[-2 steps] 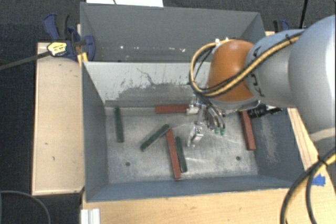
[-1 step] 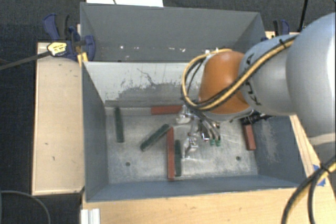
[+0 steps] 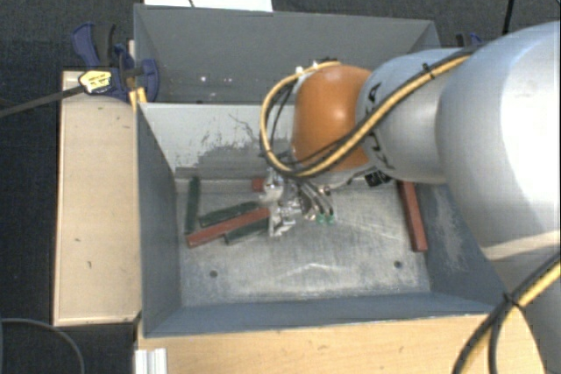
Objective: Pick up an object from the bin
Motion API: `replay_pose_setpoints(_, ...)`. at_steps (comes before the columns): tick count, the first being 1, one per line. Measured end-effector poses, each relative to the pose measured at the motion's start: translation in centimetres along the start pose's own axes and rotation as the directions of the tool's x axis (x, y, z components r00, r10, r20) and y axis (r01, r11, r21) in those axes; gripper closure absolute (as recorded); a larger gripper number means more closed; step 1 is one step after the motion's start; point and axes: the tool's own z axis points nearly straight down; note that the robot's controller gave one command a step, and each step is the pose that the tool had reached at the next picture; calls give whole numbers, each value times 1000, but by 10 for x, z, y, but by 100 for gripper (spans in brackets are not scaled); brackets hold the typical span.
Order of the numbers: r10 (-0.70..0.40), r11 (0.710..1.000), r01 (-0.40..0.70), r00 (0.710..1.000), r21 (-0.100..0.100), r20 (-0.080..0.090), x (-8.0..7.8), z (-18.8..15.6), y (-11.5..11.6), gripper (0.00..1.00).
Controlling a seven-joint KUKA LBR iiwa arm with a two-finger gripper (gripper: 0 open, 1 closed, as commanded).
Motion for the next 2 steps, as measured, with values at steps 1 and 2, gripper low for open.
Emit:
replay_pose_setpoints(1, -1, 1000, 1, 1000, 0, 0, 0, 0, 0, 100)
replay_pose_setpoints(2, -48, 999, 48, 999, 0, 8, 12, -205, 9, 100)
